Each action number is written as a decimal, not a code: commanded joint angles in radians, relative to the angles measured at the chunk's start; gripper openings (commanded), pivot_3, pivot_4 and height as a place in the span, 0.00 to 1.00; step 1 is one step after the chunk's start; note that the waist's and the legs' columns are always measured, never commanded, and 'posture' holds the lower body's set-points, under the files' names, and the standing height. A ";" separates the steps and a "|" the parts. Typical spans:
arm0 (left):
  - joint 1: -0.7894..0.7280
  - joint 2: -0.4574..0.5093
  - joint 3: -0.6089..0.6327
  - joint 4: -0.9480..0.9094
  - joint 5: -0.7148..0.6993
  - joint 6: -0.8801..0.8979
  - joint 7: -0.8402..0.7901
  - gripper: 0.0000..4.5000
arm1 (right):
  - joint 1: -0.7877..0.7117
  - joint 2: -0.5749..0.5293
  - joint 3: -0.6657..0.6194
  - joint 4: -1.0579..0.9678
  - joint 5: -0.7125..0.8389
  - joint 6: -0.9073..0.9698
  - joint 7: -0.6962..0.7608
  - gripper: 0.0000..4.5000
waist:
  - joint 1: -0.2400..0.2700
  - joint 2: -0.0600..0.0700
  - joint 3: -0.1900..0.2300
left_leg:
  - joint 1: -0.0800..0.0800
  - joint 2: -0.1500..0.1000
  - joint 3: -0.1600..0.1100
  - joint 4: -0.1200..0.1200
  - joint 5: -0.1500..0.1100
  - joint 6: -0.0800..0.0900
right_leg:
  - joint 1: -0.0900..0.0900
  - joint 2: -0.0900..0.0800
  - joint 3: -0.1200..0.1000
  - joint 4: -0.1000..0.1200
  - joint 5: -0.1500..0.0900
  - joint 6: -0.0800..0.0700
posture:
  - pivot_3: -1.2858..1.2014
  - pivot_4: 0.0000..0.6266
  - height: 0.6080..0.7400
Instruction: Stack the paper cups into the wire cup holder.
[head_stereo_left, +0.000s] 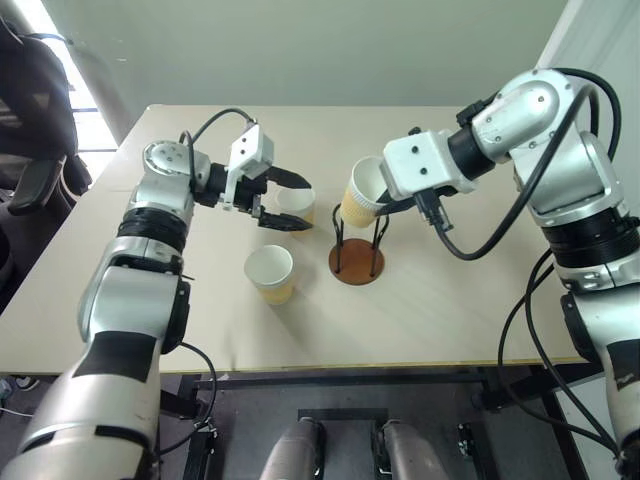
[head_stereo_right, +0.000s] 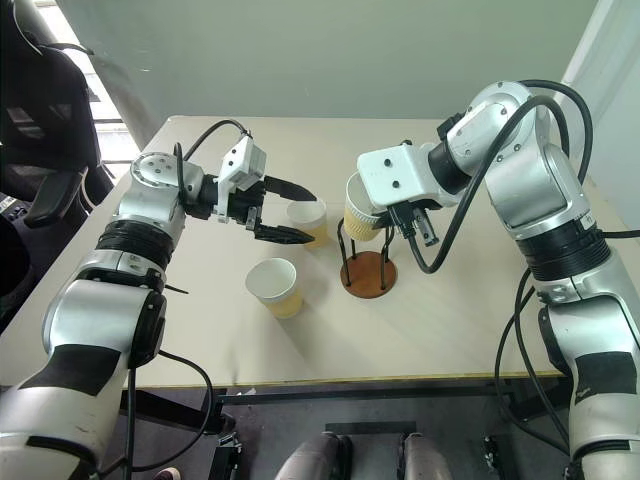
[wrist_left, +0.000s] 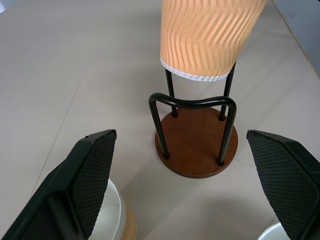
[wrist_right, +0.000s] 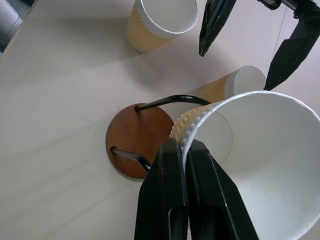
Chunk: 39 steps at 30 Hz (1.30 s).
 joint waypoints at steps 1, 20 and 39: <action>-0.024 0.009 0.027 -0.009 -0.004 -0.014 -0.040 1.00 | -0.011 -0.006 0.003 -0.013 -0.013 -0.013 -0.008 0.04 | -0.001 0.000 0.000 | 0.000 0.000 0.001 0.000 0.000 0.000 | 0.000 0.001 0.000 0.000 0.000 0.000 | 0.52 0.24 1.00; -0.023 0.005 0.066 -0.015 -0.002 0.010 -0.022 1.00 | 0.030 0.050 -0.163 0.016 0.162 0.272 -0.108 0.85 | 0.001 0.000 0.000 | 0.000 0.000 0.000 0.000 0.001 0.000 | 0.000 0.000 0.000 0.001 0.000 0.000 | 0.52 0.24 1.00; -0.044 0.035 0.093 -0.003 0.061 0.037 0.013 1.00 | 0.227 -0.042 -0.377 0.038 0.399 0.248 -0.175 0.85 | 0.001 0.000 0.000 | 0.000 0.000 0.001 0.000 0.001 -0.001 | 0.000 0.000 0.001 0.001 0.000 0.001 | 0.52 0.24 1.00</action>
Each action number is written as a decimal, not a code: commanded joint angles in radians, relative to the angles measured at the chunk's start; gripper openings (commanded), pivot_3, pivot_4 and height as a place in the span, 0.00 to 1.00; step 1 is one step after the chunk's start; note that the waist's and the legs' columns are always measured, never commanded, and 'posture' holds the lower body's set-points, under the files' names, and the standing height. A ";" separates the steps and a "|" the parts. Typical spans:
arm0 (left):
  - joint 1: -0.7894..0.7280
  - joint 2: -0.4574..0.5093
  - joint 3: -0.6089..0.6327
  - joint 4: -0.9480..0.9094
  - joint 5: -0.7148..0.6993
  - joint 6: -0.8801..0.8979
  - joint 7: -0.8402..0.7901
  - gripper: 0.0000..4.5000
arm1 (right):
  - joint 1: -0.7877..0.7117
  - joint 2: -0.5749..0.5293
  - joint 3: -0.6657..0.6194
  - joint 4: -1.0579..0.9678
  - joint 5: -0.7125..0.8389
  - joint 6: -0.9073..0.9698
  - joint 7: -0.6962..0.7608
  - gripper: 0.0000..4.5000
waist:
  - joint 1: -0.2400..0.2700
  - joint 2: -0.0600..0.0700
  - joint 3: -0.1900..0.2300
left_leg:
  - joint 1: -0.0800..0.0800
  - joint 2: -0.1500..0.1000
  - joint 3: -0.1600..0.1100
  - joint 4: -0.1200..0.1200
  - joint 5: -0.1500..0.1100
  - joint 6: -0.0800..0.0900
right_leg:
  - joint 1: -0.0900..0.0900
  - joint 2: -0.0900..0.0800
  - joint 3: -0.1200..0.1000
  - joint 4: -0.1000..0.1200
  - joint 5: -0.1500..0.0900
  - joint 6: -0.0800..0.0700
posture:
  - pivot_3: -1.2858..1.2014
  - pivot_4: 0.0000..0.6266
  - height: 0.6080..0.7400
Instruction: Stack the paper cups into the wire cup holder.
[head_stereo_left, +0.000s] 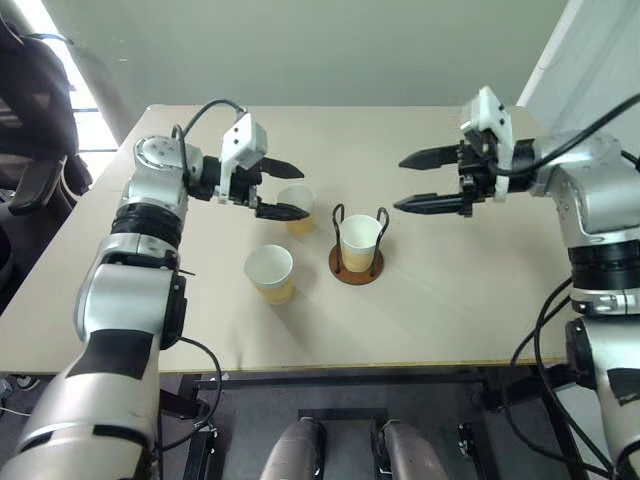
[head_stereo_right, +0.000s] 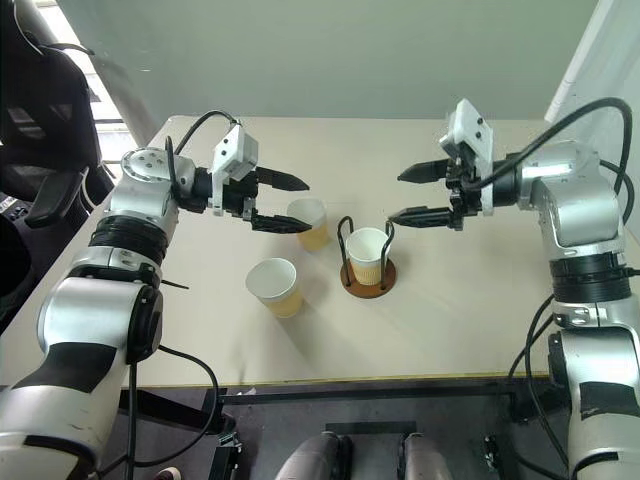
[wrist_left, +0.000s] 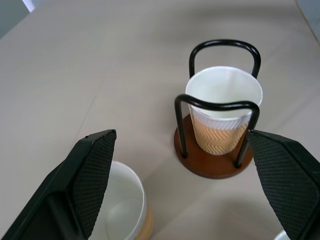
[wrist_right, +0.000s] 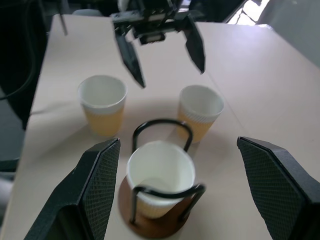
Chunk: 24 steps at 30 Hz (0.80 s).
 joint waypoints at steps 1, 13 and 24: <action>-0.027 0.026 0.022 -0.008 -0.001 0.001 -0.037 1.00 | 0.002 -0.034 -0.040 -0.036 0.030 -0.099 0.024 0.85 | -0.003 0.000 0.000 | 0.000 0.000 0.000 0.000 0.000 0.000 | 0.000 0.000 0.000 0.000 0.000 0.000 | 0.52 0.24 1.00; -0.077 0.039 -0.008 0.026 0.081 -0.055 -0.009 1.00 | 0.037 -0.152 0.006 -0.020 0.014 -0.115 0.083 0.85 | -0.001 0.000 0.000 | 0.000 -0.001 0.001 0.001 0.001 0.002 | 0.001 -0.001 0.001 0.000 0.000 0.001 | 0.52 0.24 1.00; -0.090 0.012 -0.101 0.078 0.257 -0.250 0.217 1.00 | 0.063 -0.181 0.006 -0.038 0.009 -0.110 0.071 0.85 | -0.002 0.000 0.000 | 0.001 0.000 0.002 0.000 0.001 0.003 | 0.001 0.000 0.003 0.000 0.001 0.002 | 0.52 0.24 1.00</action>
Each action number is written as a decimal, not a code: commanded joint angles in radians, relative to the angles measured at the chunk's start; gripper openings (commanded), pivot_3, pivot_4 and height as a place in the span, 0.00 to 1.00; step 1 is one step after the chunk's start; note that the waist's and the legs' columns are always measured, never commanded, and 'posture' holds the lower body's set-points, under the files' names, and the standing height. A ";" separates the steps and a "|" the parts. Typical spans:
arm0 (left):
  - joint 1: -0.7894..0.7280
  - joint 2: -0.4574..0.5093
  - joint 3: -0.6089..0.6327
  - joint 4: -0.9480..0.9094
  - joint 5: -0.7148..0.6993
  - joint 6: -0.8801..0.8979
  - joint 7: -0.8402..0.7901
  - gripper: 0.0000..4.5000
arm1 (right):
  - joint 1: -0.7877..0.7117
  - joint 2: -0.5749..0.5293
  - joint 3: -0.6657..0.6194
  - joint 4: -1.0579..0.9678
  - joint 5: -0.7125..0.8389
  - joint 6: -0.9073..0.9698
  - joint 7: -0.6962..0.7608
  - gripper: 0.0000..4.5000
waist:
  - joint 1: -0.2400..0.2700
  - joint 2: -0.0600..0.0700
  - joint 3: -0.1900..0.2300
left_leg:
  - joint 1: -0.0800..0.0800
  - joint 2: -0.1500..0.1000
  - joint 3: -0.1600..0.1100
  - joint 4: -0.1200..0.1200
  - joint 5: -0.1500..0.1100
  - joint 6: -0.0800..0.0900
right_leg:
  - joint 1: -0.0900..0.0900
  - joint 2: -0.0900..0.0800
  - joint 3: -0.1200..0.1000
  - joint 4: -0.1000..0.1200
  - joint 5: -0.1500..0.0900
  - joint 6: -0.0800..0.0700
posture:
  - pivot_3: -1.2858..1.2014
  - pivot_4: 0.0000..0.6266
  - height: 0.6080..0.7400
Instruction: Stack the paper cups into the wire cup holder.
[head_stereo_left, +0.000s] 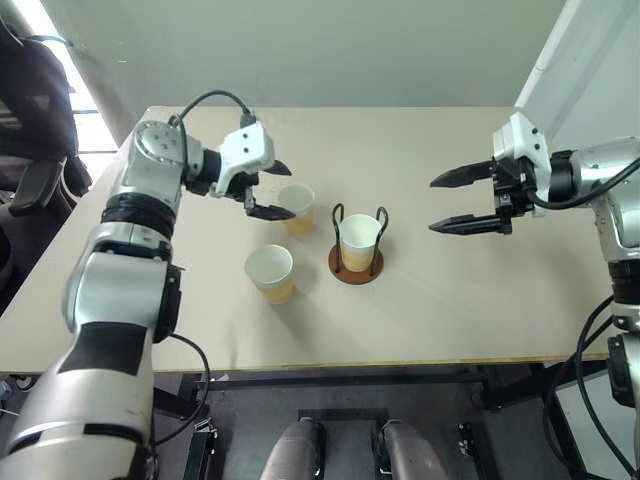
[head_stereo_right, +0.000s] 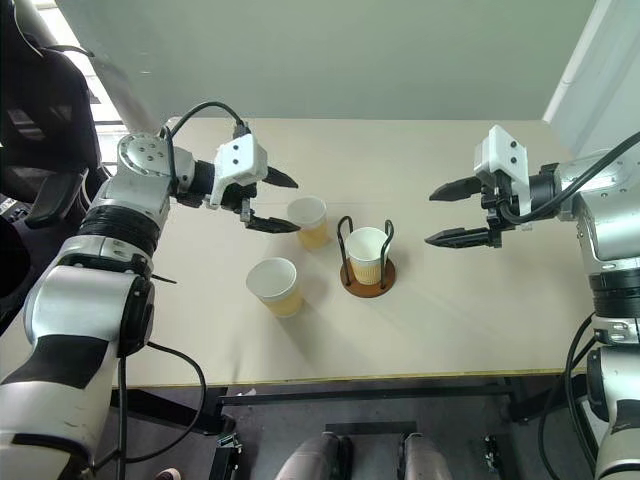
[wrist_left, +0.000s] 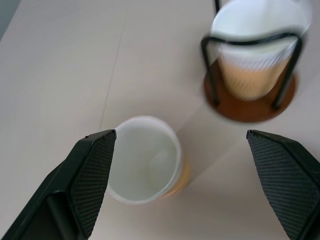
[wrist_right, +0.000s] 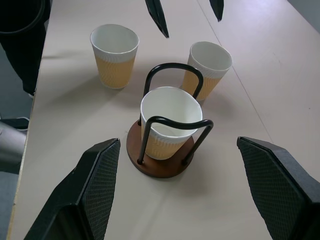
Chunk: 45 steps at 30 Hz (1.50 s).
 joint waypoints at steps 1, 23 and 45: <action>-0.032 -0.006 -0.018 0.005 0.041 -0.054 0.059 1.00 | -0.012 -0.024 -0.012 -0.031 0.001 0.001 -0.009 0.85 | 0.001 0.000 0.000 | 0.000 -0.001 0.001 0.000 0.000 0.000 | 0.000 0.001 -0.001 0.000 0.000 0.000 | 0.52 0.24 1.00; -0.027 -0.006 -0.169 0.063 0.281 -0.222 0.365 1.00 | -0.011 -0.044 -0.024 -0.061 0.015 0.022 -0.006 0.85 | 0.004 0.000 0.000 | 0.000 -0.002 0.001 0.000 0.000 0.000 | 0.000 0.000 0.001 0.000 0.001 0.001 | 0.52 0.24 1.00; 0.018 -0.068 -0.223 0.077 0.333 -0.265 0.388 1.00 | 0.001 -0.052 -0.022 -0.091 0.010 0.013 -0.008 0.85 | 0.005 0.000 0.000 | 0.001 -0.002 0.000 0.002 0.000 0.000 | 0.000 -0.001 0.003 0.001 0.003 0.004 | 0.52 0.24 1.00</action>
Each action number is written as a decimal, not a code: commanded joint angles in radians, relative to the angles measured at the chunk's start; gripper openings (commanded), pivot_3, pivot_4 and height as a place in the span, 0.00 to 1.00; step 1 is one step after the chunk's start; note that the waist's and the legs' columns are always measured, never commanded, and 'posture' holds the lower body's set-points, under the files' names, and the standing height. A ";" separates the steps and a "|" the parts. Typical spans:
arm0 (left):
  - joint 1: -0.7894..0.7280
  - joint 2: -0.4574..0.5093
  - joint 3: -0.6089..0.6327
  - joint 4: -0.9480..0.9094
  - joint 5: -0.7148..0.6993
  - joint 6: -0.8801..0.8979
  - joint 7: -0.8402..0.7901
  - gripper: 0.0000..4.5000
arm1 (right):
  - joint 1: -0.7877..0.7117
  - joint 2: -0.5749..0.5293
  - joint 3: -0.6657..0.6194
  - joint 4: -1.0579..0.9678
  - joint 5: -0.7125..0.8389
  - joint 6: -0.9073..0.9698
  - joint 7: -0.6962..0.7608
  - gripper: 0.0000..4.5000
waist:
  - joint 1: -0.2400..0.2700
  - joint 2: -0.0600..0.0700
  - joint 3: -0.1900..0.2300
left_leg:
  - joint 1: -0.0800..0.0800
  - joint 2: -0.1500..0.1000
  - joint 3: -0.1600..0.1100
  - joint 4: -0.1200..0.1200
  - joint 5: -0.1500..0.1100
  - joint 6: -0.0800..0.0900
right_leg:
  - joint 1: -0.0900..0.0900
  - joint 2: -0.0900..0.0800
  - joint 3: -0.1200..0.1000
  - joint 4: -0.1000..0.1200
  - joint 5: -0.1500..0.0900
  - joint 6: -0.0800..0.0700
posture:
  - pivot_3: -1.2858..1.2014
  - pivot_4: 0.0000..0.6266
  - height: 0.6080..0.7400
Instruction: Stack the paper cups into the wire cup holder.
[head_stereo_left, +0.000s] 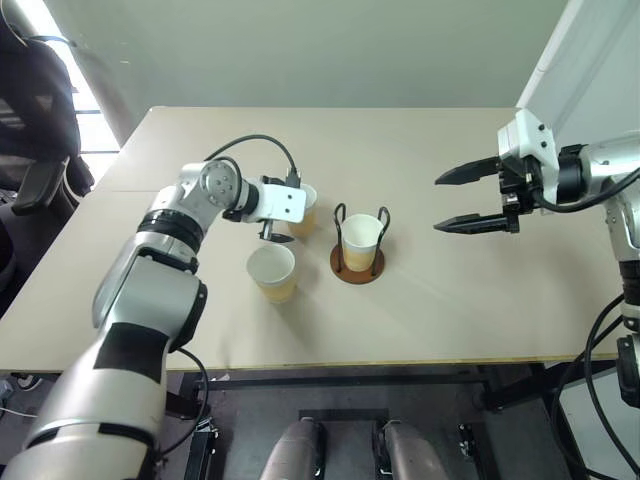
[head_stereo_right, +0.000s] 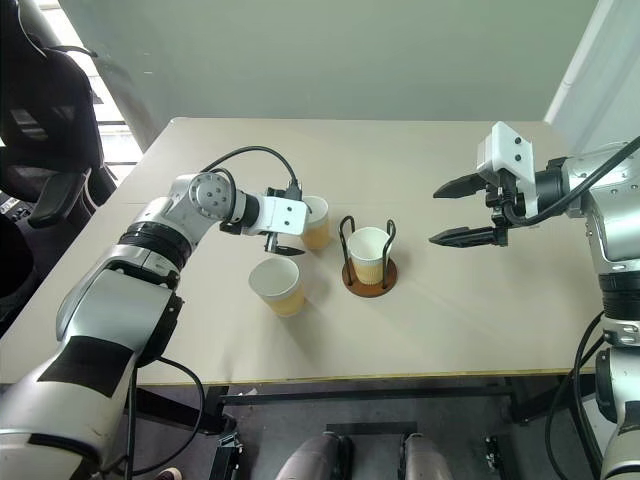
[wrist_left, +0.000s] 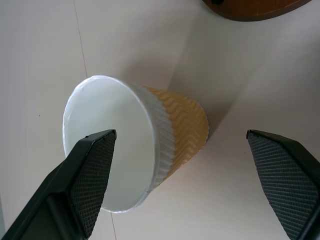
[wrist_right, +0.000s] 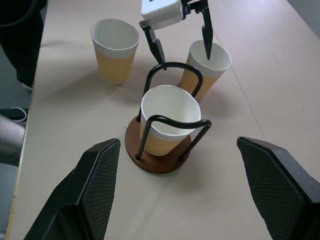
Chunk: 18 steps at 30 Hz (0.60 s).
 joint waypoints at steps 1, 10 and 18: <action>-0.009 0.001 0.007 -0.002 -0.002 -0.006 0.006 0.96 | 0.000 -0.020 -0.023 -0.030 0.013 -0.004 -0.008 0.85 | 0.000 0.000 0.000 | 0.000 -0.001 0.001 0.000 0.000 0.000 | 0.000 0.001 -0.001 0.000 0.000 0.000 | 0.52 0.24 1.00; -0.008 0.008 0.017 0.001 -0.015 -0.005 -0.052 0.28 | -0.003 -0.027 -0.019 -0.015 0.007 -0.022 0.002 0.86 | 0.001 0.000 0.000 | 0.000 -0.001 0.001 0.001 0.000 0.001 | 0.000 0.000 0.001 0.000 0.001 0.001 | 0.52 0.24 1.00; -0.013 0.018 0.018 -0.001 -0.022 -0.001 -0.145 0.01 | -0.016 -0.008 -0.029 0.064 -0.004 -0.114 -0.012 0.86 | 0.000 0.000 0.000 | 0.000 -0.001 0.002 0.001 0.001 0.001 | 0.000 0.001 0.002 0.000 0.001 0.002 | 0.52 0.24 1.00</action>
